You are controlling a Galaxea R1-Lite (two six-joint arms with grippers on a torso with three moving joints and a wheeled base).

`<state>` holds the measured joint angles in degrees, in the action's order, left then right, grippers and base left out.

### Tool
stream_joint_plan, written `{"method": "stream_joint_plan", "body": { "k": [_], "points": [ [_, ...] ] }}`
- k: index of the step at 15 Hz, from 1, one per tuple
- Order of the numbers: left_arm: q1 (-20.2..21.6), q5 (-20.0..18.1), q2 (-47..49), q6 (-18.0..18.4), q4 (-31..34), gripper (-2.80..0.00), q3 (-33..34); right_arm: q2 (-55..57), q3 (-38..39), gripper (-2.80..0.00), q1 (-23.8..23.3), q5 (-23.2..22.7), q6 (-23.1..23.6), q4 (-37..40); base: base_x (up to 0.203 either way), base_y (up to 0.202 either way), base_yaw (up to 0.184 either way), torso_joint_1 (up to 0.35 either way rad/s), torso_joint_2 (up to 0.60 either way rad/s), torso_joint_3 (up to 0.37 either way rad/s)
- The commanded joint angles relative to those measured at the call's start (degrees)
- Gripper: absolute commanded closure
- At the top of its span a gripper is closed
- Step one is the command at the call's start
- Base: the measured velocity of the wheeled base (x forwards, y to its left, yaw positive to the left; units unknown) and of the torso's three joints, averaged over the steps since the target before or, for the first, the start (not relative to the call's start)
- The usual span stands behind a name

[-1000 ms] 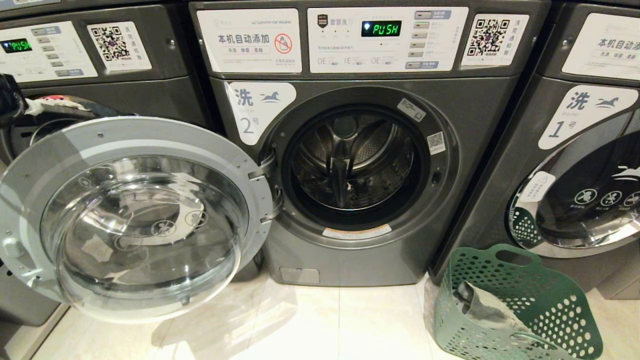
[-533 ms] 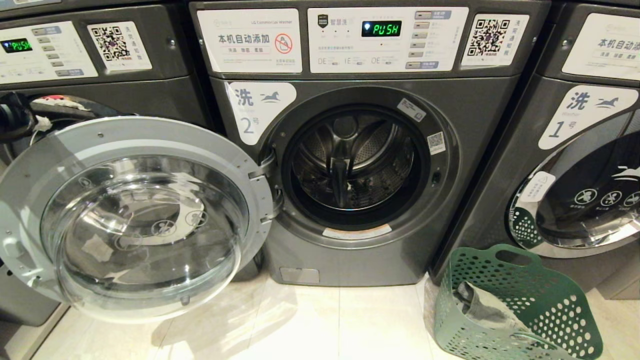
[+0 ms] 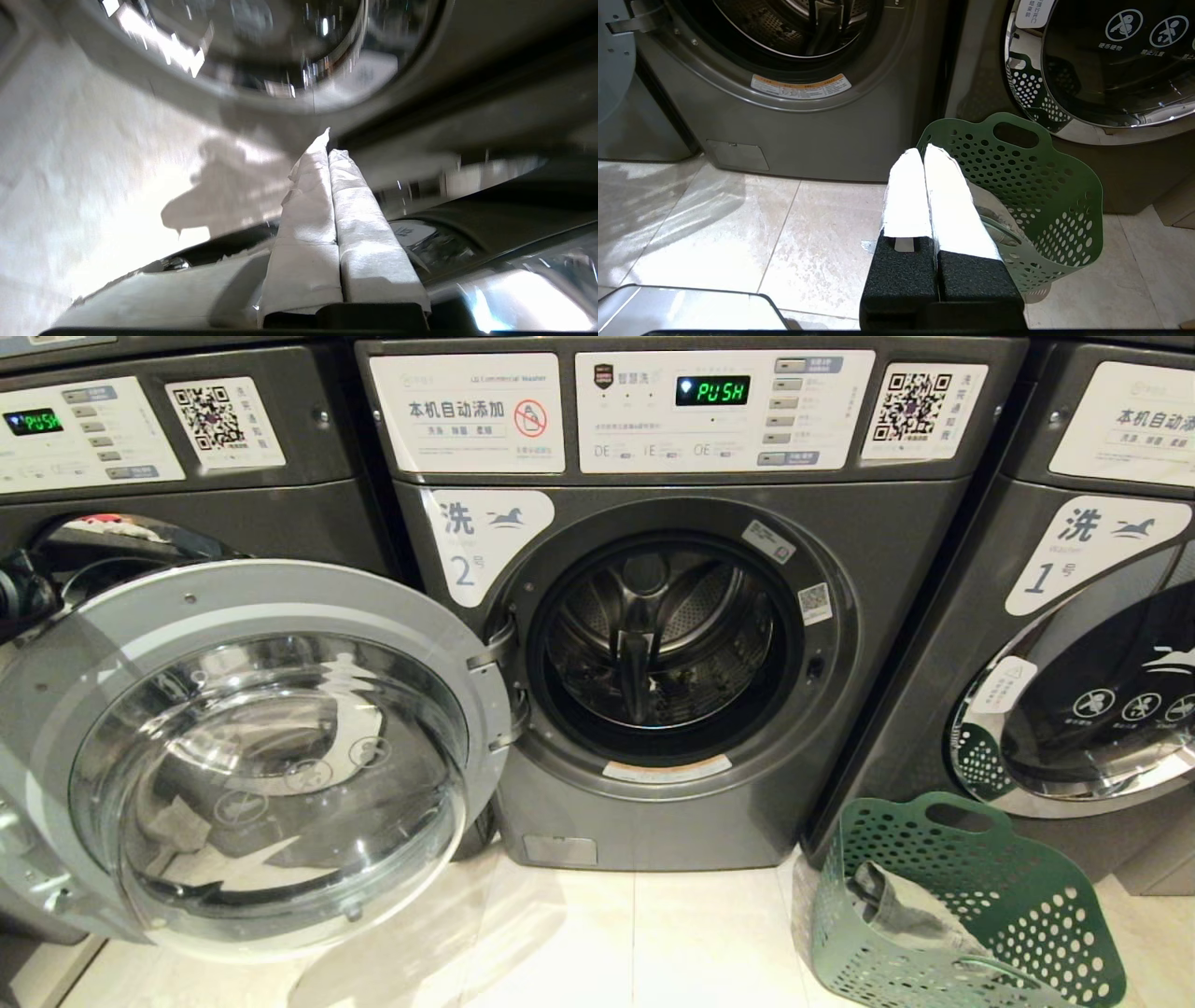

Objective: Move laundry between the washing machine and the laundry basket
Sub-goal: Close the washing machine door with the left hand

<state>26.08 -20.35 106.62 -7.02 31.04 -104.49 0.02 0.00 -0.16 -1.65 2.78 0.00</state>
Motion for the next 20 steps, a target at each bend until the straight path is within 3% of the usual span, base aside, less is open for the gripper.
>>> {"method": "stream_joint_plan", "body": {
  "k": [1, 4, 7, 11, 14, 17, 19, 20],
  "points": [
    [-0.8, -0.7, -3.1, -0.2, 5.6, 0.0, 0.3, 0.0, 0.0, 0.0, 0.1, 0.0, 0.0, 0.0, 0.0, 0.0, 0.0, 0.0, 0.0, 0.0],
    [-1.8, -2.7, -7.5, -0.2, 10.8, 0.0, 2.9, 0.0, 0.0, 0.0, 0.0, 0.0, -0.1, -0.1, 0.0, 0.0, 0.0, 0.0, 0.0, 0.0],
    [-4.0, -5.5, -14.8, -0.2, 13.6, 0.0, 9.9, 0.0, 0.0, 0.0, 0.1, 0.0, -0.2, -0.1, 0.0, 0.0, 0.0, 0.0, 0.0, 0.0],
    [-13.2, -6.9, -25.8, -0.2, 14.3, 0.0, 20.3, 0.0, 0.0, 0.0, 0.0, 0.0, -0.4, -0.1, 0.0, 0.0, 0.0, 0.0, 0.0, 0.0],
    [-25.9, -7.1, -33.0, -4.4, 14.3, 0.0, 24.2, 0.0, 0.0, 0.0, 0.1, 0.1, -0.8, 0.0, 0.0, 0.0, 0.0, 0.0, 0.0, 0.0],
    [-43.9, -7.1, -37.3, -12.7, 14.0, 0.0, 25.4, 0.0, 0.0, 0.0, 0.0, 0.0, -0.3, 0.0, 0.0, 0.0, 0.0, 0.0, 0.0, 0.0],
    [-56.2, -6.9, -38.6, -16.0, 13.2, 0.0, 27.1, 0.0, 0.0, 0.0, 0.0, 0.1, -0.2, -0.1, 0.0, 0.0, 0.0, 0.0, 0.0, 0.0],
    [-60.2, -6.6, -39.0, -17.0, 11.8, 0.0, 28.6, 0.0, 0.0, 0.0, 0.0, 0.1, -0.5, -0.1, 0.0, 0.0, 0.0, 0.0, 0.0, 0.0]
  ]
}}
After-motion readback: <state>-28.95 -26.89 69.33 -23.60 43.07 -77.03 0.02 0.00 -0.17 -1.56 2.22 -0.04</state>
